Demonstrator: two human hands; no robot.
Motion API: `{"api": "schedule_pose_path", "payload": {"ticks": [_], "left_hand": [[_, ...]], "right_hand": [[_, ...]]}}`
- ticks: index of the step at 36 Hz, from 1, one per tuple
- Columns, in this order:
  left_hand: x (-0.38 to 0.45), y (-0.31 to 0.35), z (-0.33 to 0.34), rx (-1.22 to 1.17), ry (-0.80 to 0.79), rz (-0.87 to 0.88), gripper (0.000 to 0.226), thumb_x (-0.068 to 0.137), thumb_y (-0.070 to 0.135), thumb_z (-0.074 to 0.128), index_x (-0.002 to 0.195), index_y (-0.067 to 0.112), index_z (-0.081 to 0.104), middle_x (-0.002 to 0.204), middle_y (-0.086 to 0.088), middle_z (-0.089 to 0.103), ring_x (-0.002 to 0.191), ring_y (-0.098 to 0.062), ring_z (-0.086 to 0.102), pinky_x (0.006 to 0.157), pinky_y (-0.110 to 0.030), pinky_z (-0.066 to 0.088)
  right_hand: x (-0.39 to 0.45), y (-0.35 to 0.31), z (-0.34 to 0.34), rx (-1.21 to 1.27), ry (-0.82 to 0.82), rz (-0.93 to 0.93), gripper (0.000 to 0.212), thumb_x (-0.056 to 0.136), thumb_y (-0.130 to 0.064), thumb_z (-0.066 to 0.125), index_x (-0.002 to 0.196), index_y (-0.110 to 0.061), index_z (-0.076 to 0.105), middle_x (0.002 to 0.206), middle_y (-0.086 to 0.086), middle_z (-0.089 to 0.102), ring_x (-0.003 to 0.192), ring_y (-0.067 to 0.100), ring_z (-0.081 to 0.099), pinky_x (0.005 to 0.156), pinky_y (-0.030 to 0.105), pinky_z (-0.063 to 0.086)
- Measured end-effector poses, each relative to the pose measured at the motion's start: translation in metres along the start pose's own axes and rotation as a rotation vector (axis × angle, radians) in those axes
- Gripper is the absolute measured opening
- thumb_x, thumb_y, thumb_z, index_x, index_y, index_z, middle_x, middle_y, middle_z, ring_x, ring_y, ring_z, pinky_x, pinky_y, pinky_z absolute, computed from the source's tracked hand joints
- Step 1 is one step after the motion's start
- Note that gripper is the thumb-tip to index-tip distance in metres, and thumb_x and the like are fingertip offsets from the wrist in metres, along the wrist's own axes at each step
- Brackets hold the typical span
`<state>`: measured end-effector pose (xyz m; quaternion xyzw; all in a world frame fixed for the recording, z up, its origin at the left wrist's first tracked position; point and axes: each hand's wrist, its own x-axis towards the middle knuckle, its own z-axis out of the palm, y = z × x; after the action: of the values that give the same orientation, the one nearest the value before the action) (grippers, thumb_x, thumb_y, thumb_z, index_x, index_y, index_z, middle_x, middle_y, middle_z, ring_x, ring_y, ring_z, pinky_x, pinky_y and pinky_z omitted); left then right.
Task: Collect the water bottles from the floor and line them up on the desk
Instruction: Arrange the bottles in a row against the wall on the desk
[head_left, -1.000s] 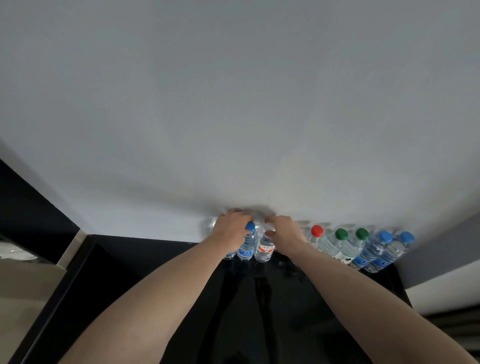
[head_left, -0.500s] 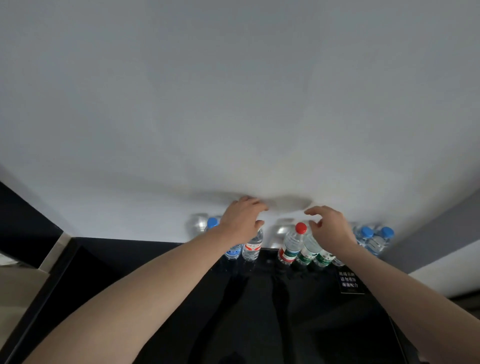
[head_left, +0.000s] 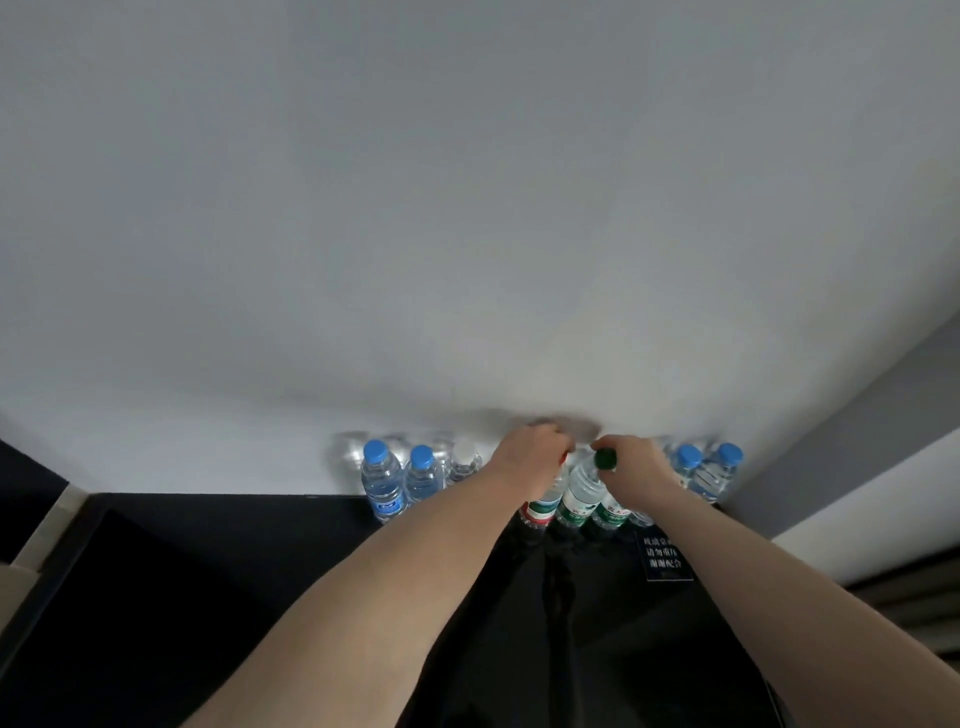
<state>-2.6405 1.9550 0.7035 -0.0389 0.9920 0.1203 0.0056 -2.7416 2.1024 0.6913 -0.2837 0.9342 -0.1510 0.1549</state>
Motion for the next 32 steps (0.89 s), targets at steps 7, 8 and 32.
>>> {"api": "schedule_pose_path", "payload": {"ticks": [7, 8, 32], "left_hand": [[-0.005, -0.009, 0.004, 0.019, 0.017, -0.039, 0.024, 0.089, 0.001, 0.067, 0.111, 0.009, 0.066, 0.112, -0.007, 0.061, 0.102, -0.027, 0.061, 0.089, -0.039, 0.053], [-0.007, -0.012, 0.004, 0.028, 0.017, -0.049, 0.022, 0.090, 0.000, 0.065, 0.110, 0.009, 0.066, 0.111, -0.008, 0.061, 0.101, -0.028, 0.061, 0.088, -0.039, 0.053], [-0.019, -0.031, -0.023, 0.144, 0.025, -0.054, 0.022, 0.090, 0.003, 0.066, 0.112, 0.007, 0.069, 0.111, -0.007, 0.067, 0.104, -0.025, 0.062, 0.093, -0.036, 0.050]], "right_hand": [[-0.001, -0.003, 0.007, 0.062, 0.044, -0.015, 0.032, 0.088, -0.005, 0.065, 0.116, -0.021, 0.070, 0.112, 0.007, 0.071, 0.097, 0.024, 0.066, 0.088, 0.037, 0.055], [-0.001, -0.005, 0.009, 0.066, 0.038, -0.027, 0.032, 0.088, -0.005, 0.066, 0.116, -0.021, 0.070, 0.112, 0.007, 0.071, 0.096, 0.023, 0.066, 0.086, 0.035, 0.054], [0.002, -0.034, 0.002, 0.167, 0.074, -0.118, 0.026, 0.091, -0.016, 0.069, 0.115, -0.024, 0.069, 0.117, -0.006, 0.070, 0.096, 0.017, 0.065, 0.087, 0.029, 0.050]]}}
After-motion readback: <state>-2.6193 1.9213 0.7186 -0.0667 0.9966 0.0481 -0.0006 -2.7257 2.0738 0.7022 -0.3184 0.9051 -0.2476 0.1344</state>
